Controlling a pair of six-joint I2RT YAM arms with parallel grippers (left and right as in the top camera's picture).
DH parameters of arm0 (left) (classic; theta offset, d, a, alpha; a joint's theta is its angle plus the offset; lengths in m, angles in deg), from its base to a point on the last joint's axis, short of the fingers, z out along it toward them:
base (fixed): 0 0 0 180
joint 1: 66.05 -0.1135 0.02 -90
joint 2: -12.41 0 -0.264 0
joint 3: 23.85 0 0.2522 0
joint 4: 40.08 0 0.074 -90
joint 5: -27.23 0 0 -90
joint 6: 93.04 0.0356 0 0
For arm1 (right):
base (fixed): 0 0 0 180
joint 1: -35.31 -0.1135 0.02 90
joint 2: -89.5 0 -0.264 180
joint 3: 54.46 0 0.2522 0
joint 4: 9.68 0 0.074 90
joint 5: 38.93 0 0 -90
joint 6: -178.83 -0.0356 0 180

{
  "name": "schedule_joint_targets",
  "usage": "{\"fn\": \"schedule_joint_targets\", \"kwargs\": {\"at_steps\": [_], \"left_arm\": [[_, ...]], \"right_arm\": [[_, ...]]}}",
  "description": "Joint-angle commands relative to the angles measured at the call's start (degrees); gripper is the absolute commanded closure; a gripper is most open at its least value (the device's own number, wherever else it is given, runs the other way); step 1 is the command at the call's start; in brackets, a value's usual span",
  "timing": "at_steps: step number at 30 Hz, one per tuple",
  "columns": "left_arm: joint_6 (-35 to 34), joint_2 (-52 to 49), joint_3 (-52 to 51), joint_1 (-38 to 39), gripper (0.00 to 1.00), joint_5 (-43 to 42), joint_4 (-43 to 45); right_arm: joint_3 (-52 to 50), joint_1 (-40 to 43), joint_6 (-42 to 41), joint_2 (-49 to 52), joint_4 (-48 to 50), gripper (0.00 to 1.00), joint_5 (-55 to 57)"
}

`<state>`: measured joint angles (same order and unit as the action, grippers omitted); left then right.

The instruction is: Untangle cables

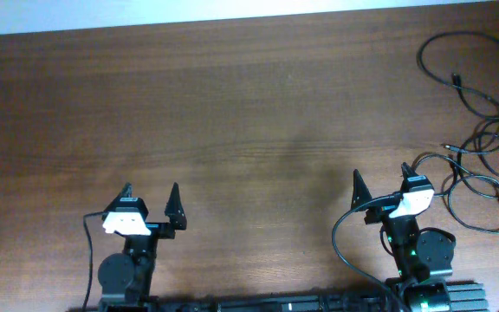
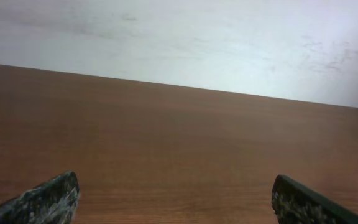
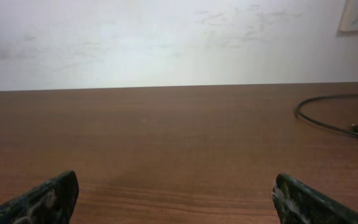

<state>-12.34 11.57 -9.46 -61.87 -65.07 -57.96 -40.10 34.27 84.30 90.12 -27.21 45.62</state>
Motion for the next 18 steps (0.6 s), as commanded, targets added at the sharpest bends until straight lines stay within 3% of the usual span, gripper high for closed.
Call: {"fn": "schedule_joint_targets", "kwargs": {"at_steps": [1,3,18], "left_arm": [[-0.1,0.6,-0.2,-3.6,0.01,0.2,-0.4],[-0.1,0.6,-0.2,-6.4,0.01,0.2,-0.4],[0.4,0.6,-0.2,-6.5,0.01,0.1,-0.4]], "right_arm": [[-0.3,0.4,-0.2,-0.4,-0.3,0.01,0.1],[-0.3,0.4,-0.2,-0.4,-0.3,0.01,0.1],[-0.3,0.4,-0.2,-0.4,-0.3,0.01,0.1]]}}
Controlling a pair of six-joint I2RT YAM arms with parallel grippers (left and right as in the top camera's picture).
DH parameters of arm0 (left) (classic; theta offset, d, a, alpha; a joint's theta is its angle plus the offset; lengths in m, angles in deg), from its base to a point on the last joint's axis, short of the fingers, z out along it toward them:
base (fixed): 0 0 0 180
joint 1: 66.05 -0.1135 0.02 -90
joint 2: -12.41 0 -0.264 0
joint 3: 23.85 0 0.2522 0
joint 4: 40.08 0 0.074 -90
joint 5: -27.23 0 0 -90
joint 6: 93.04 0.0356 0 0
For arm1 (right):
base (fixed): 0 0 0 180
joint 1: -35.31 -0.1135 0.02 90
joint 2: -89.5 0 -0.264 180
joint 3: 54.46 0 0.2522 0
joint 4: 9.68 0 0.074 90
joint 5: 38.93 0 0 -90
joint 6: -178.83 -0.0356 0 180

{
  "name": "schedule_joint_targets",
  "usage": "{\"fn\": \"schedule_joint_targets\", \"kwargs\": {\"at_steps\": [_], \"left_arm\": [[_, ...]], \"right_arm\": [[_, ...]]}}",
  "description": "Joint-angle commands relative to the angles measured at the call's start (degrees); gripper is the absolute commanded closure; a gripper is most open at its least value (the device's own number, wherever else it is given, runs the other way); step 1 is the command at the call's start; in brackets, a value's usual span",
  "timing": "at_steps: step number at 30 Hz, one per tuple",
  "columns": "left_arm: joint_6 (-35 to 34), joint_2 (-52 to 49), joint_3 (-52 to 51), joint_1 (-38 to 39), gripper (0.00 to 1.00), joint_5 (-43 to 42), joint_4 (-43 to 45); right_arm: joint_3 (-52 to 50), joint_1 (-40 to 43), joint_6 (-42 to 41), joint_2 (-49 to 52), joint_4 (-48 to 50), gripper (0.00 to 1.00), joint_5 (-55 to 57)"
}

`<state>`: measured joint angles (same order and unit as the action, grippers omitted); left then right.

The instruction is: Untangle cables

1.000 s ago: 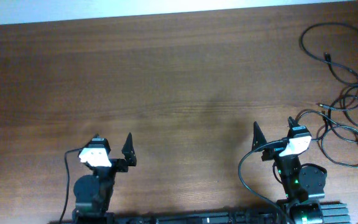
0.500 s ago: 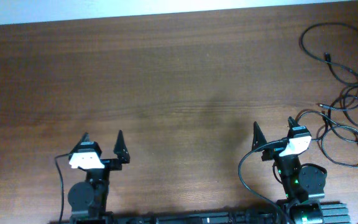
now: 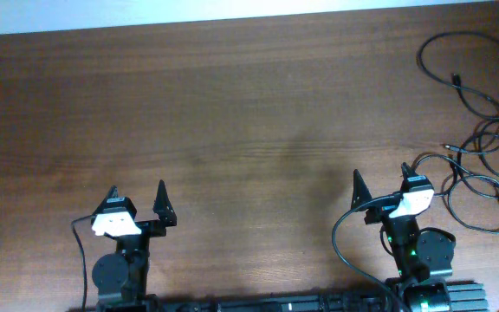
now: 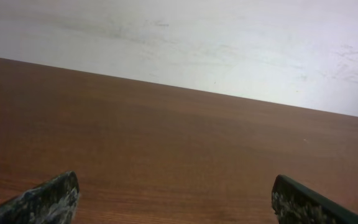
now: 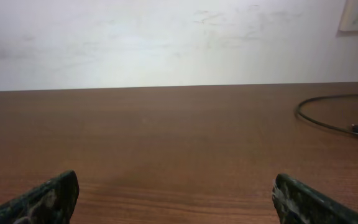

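A tangle of thin black cables (image 3: 479, 165) lies in loops at the table's right edge, reaching from the far right corner down beside my right arm. One loop of cable (image 5: 334, 118) shows at the right of the right wrist view. My right gripper (image 3: 381, 180) stands open near the front, just left of the tangle, holding nothing. My left gripper (image 3: 137, 192) is open at the front left, far from the cables, with only bare wood between its fingers (image 4: 48, 199).
The brown wooden table (image 3: 232, 113) stretches between and beyond both arms. A white wall (image 5: 166, 37) rises behind its far edge. Each arm's own black lead (image 3: 346, 247) runs beside its base at the front.
My left gripper has shifted a little to the left and turned slightly leftward; its view has swung away from the cable at the right edge. The right arm and the cables are unchanged.
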<state>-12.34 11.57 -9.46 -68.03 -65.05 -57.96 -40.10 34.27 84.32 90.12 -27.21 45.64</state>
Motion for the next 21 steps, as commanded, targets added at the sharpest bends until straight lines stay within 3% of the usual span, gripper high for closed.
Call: {"fn": "schedule_joint_targets", "kwargs": {"at_steps": [1,9,21], "left_arm": [[2.1,0.6,-0.2,-0.3,0.01,-0.8,-0.3],[5.8,0.6,-0.2,0.5,0.01,-2.0,-0.2],[5.9,0.6,-0.2,0.5,0.01,-1.8,-0.2]], "right_arm": [[-0.3,0.4,-0.2,-0.4,-0.3,0.01,0.1],[-0.3,0.4,-0.2,-0.4,-0.3,0.01,0.1],[-0.3,0.4,-0.2,-0.4,-0.3,0.01,0.1]]}}
